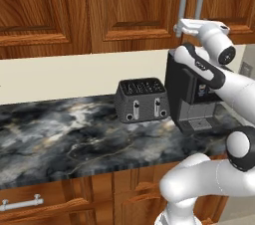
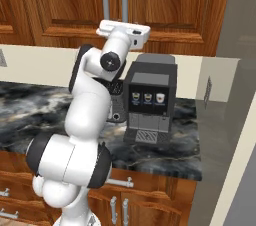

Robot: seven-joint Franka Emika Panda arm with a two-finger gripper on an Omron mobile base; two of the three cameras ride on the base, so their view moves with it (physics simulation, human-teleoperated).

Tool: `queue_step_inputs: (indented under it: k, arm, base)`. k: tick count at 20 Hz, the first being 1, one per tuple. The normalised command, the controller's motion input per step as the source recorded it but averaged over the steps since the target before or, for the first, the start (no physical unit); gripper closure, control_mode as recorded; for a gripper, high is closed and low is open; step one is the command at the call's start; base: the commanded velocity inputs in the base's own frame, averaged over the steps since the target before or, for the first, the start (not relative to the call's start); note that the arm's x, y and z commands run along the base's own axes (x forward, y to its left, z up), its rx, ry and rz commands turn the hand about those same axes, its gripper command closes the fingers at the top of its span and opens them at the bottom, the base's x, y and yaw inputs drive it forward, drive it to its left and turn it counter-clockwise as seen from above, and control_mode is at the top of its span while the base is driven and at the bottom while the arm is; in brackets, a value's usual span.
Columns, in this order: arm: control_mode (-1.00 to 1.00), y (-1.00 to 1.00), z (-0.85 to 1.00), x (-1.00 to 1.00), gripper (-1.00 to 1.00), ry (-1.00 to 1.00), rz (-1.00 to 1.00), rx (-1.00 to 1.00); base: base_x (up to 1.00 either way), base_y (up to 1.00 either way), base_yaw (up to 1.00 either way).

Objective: Move the condiment bottle and oil and vinegar bottle from the cabinet to the dining counter.

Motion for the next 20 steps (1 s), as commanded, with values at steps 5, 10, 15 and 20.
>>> queue_step_inputs:
  k: [5,10,15,20]
  arm:
    - [-1.00,-0.03,-0.11,0.04,1.00,0.03,0.00,0.00]
    - [-1.00,-0.43,-0.18,-0.19,1.00,0.08,0.00,0.06]
    - [-1.00,-0.43,0.00,-0.54,1.00,0.05,0.00,0.01]
    - [-1.00,-0.44,0.00,-0.92,1.00,0.05,-0.09,0.02]
  base:
    - [0.00,0.00,0.00]
    - [0.00,0.00,0.00]
    - [0.00,0.00,0.00]
    - [0.00,0.00,0.00]
